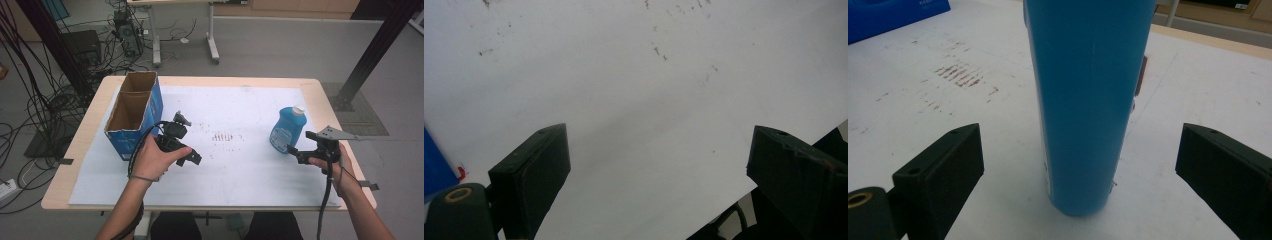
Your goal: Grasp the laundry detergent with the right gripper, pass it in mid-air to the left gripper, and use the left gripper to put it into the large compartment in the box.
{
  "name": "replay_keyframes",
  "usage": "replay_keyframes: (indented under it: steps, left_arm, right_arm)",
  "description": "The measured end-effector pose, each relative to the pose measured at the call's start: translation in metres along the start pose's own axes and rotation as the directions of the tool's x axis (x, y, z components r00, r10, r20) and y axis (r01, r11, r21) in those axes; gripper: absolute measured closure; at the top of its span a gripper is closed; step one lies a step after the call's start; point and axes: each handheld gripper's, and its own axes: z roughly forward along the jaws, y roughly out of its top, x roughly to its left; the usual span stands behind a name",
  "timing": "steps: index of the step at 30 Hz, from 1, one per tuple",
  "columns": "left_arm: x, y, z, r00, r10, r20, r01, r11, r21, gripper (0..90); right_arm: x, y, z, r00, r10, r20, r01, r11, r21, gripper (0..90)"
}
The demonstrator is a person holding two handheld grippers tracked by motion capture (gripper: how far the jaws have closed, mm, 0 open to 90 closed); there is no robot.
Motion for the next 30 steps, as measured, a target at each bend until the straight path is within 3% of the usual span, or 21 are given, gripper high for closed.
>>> replay_keyframes:
  steps: [19, 30]
  left_arm:
    - [0.002, 0.001, 0.004, 0.9998, 0.002, 0.017, -0.001, 1.0000, -0.010, 10.6]
    - [0.000, 0.002, 0.006, 0.9998, 0.008, 0.021, -0.008, 0.9999, -0.007, 10.5]
  right_arm:
    - [-0.005, 0.002, 0.019, 0.9993, -0.026, 0.027, 0.027, 0.999, -0.030, 5.0]
    - [-0.004, 0.003, 0.033, 0.9996, -0.020, 0.018, 0.021, 0.998, -0.067, 4.9]
